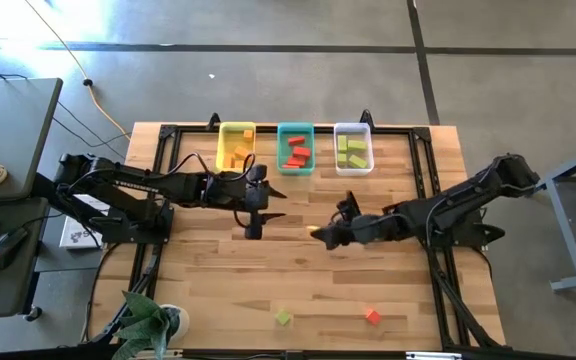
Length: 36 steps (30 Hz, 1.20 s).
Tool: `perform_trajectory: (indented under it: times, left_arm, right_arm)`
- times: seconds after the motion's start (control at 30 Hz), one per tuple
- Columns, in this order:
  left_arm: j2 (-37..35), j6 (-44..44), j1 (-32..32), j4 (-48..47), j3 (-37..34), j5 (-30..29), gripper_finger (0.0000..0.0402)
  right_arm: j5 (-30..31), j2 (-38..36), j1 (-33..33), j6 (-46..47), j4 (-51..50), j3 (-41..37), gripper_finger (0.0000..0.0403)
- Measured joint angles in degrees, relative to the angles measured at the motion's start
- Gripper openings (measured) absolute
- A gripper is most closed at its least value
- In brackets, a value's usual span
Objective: Sort & place blocks by color
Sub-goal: Put the yellow block into the yellow bin
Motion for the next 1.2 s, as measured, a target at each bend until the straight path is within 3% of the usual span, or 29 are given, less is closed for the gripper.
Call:
perform_trajectory:
  times: [0.27,0.63,1.2]
  left_arm:
    - [0.00,3.53,-2.09,5.25,0.00,0.01,0.0200]
    - [-0.02,3.53,-2.43,7.30,0.00,0.05,0.0200]
    - [0.00,3.51,-2.35,9.69,-0.02,-0.89,0.0200]
  right_arm:
    - [-3.69,0.00,-5.22,-10.27,12.85,0.00,0.0098]
    - [-7.28,0.02,-9.48,-14.53,21.24,0.00,0.0098]
    - [-9.35,-0.02,-11.06,-14.54,23.23,0.00,0.0098]
